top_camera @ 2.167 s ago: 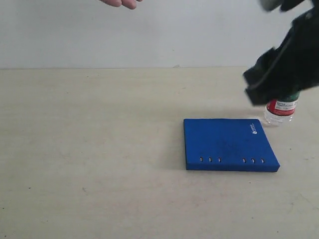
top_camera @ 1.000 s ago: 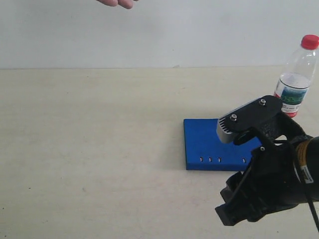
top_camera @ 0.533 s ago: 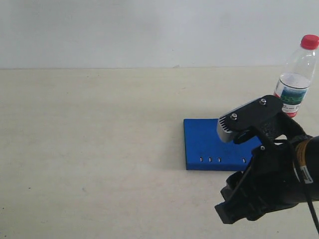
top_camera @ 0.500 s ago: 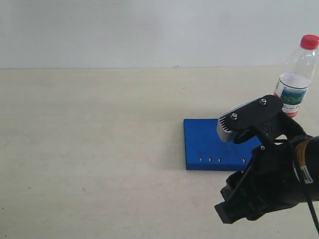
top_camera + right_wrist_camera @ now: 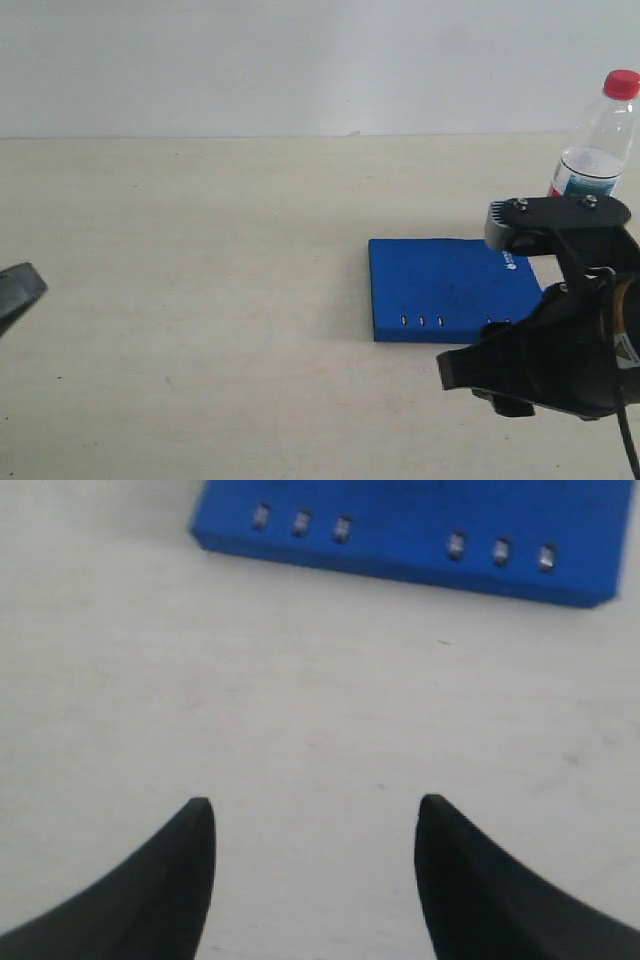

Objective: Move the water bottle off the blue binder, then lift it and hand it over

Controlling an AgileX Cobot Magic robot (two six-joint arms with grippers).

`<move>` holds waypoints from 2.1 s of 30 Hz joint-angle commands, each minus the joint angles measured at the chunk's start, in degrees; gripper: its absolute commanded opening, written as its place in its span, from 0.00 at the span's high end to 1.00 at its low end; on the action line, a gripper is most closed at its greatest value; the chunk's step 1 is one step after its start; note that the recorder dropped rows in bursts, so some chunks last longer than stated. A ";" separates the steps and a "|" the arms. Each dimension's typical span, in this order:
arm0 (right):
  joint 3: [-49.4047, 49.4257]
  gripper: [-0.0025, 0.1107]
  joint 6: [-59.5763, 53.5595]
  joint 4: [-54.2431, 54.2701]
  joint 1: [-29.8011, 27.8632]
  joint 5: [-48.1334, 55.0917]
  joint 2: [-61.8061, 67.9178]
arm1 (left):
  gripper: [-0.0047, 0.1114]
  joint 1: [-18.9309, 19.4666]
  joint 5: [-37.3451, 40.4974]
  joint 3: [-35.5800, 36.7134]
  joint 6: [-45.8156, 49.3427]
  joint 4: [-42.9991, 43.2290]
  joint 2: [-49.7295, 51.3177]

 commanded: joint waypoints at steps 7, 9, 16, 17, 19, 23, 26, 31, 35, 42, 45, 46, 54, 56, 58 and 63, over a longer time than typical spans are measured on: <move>0.73 0.52 -28.33 4.34 -13.60 0.97 -2.63 | 0.56 -1.15 -19.58 -17.06 13.79 4.09 43.42; 1.93 0.52 -28.21 7.77 -17.20 -4.60 -1.76 | 0.56 -3.26 -20.80 -19.62 15.08 4.09 48.02; 2.79 0.70 -44.86 28.92 -30.58 -9.70 2.40 | 0.56 -13.28 -21.46 -28.64 15.45 3.82 59.05; 2.79 0.70 -46.78 30.26 -32.05 -9.93 3.12 | 0.56 -14.09 -21.46 -29.83 15.45 3.50 59.94; 2.79 0.70 -52.52 34.97 -35.47 -9.69 5.24 | 0.56 -15.59 -21.46 -32.99 15.45 1.78 62.09; 1.86 0.70 -69.38 47.05 -39.12 -5.38 12.93 | 0.56 -17.11 -20.49 -40.37 13.90 0.47 66.98; -1.40 0.68 -75.85 52.59 -39.26 -4.42 18.51 | 0.56 -17.71 -19.57 -45.67 8.28 3.06 70.62; -7.43 0.48 -76.97 51.27 -39.26 -1.53 22.67 | 0.56 -18.27 -17.77 -52.16 -2.07 7.96 74.35; -9.04 0.47 -76.97 51.01 -39.26 -3.34 22.88 | 0.56 -18.27 -15.47 -54.29 -12.14 10.98 76.68; -9.04 0.47 -75.31 51.05 -40.18 -14.74 25.76 | 0.50 -18.27 -18.33 -54.44 -17.66 13.81 79.38; -9.42 0.47 -75.03 51.82 -41.31 -15.04 28.40 | 0.39 -18.27 -18.57 -54.44 -20.28 13.84 79.61; -9.72 0.47 -75.03 52.15 -41.32 -15.04 29.37 | 0.37 -18.35 -18.44 -54.44 -20.75 13.84 79.61; -13.70 0.47 -76.37 54.07 -41.32 -14.81 35.22 | 0.39 -18.35 -17.94 -54.44 -21.13 14.09 79.61; -14.46 0.47 -77.69 55.59 -41.32 -14.15 36.11 | 0.39 -18.35 -16.86 -54.44 -21.12 14.52 79.61; -14.61 0.47 -80.64 58.47 -41.32 -12.96 37.22 | 0.39 -18.35 -15.69 -54.44 -21.12 15.94 79.70; -14.98 0.47 -89.14 65.45 -41.32 -7.28 38.99 | 0.39 -18.35 -17.26 -54.44 -22.85 19.70 81.86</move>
